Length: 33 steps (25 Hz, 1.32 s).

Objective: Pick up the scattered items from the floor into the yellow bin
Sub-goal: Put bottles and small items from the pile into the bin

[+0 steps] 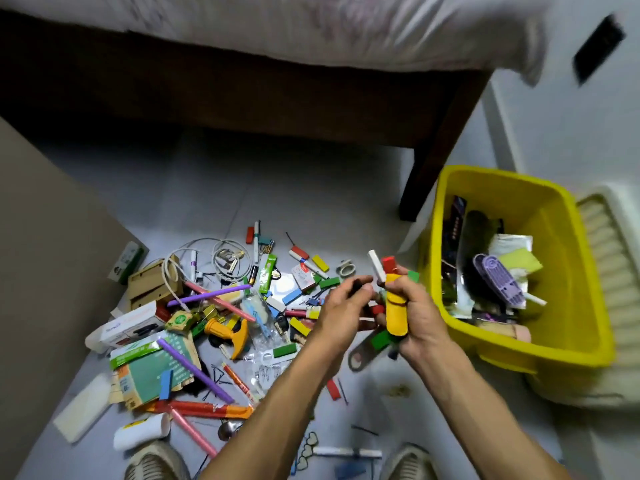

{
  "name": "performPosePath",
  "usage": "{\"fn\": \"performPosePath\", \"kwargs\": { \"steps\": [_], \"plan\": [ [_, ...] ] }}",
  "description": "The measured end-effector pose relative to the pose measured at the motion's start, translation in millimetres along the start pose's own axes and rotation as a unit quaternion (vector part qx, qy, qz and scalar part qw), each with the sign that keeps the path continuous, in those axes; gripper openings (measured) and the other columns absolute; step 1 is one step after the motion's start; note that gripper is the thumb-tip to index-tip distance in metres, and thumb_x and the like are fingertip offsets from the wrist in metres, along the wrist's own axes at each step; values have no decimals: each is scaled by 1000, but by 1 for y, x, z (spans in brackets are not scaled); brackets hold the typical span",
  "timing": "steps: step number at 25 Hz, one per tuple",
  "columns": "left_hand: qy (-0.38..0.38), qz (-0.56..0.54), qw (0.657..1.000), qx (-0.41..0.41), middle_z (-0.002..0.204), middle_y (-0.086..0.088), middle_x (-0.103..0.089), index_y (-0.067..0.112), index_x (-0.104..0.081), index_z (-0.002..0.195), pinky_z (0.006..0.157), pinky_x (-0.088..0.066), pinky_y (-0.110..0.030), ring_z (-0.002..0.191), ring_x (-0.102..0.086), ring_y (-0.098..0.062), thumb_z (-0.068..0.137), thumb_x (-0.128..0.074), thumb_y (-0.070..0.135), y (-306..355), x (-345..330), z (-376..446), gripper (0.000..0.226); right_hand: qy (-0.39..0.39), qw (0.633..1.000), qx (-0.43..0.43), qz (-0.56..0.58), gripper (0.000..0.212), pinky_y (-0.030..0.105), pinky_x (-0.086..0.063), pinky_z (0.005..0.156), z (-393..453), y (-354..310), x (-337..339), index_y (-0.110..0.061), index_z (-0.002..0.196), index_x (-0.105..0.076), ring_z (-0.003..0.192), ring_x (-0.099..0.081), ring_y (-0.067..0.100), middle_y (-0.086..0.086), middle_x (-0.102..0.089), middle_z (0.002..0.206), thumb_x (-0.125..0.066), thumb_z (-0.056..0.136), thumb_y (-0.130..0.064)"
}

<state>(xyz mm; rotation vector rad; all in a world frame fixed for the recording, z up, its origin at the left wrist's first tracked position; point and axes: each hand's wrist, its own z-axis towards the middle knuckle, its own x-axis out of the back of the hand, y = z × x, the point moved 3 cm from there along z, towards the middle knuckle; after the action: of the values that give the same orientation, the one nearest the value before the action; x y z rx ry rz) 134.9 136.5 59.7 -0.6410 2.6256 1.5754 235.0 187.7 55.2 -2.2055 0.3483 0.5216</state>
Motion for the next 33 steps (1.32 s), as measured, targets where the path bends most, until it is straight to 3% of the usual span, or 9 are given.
{"fn": "performPosePath", "kwargs": {
  "steps": [6,10,15,18,21,24,27,30,33],
  "plan": [
    [-88,-11,996,-20,91,-2,-66,18,-61,120,71,-51,-31,85,-61,-20,100,-51,22,71,-118,15,23,107,978,178,11,27,30,-50,47,-12,-133,36,-14,106,-59,56,-59,26,12,-59,77,-52,82,-4],
    [-65,49,996,-26,126,2,-61,20,-54,138,88,-45,-29,108,-56,-14,97,-56,33,73,-138,25,43,190,940,244,-143,30,36,-56,67,2,-169,64,-27,109,-65,85,-66,25,4,-69,93,-65,82,-14],
    [-18,93,995,-36,120,23,-58,32,-50,139,88,-45,-23,111,-54,-3,99,-49,38,44,-88,17,41,135,902,215,-349,45,39,-53,89,13,-128,57,-32,127,-59,105,-63,20,2,-65,117,-68,82,-29],
    [40,110,993,-11,147,3,-47,29,-43,145,103,-41,-34,127,-47,-13,100,-47,36,14,-40,8,45,67,872,234,-424,34,25,-51,78,6,-78,32,-29,119,-64,96,-62,12,1,-66,111,-68,87,-19],
    [114,104,988,14,140,1,-54,31,-49,141,88,-44,-28,115,-53,-13,100,-50,31,-13,19,-3,41,-19,851,198,-487,30,14,-48,66,2,-15,9,-30,113,-65,93,-64,7,-6,-66,111,-67,88,-14],
    [173,111,976,67,134,0,-57,32,-48,140,80,-47,-30,109,-57,-16,98,-53,25,-42,76,-3,43,-83,805,131,-573,37,26,-54,80,17,37,-2,-33,118,-63,107,-60,11,-10,-60,123,-71,85,-20],
    [221,187,951,107,151,-4,-40,32,-41,144,96,-48,-41,123,-50,-24,94,-56,24,-70,117,6,52,-116,747,76,-651,58,36,-51,93,50,68,1,-36,133,-52,117,-51,13,-13,-47,136,-74,81,-27],
    [264,290,904,172,153,-4,-31,43,-18,150,101,-44,-49,130,-41,-34,88,-57,30,-96,147,15,75,-73,687,103,-716,81,36,-43,98,98,86,1,-36,146,-35,131,-44,24,0,-31,156,-78,76,-38],
    [265,220,916,204,155,-4,-23,57,-5,148,104,-39,-50,133,-36,-38,89,-59,44,-122,163,24,81,-24,667,62,-742,99,49,-38,106,145,104,2,-38,152,-21,138,-31,36,0,-16,161,-76,72,-55]
  ]
}}
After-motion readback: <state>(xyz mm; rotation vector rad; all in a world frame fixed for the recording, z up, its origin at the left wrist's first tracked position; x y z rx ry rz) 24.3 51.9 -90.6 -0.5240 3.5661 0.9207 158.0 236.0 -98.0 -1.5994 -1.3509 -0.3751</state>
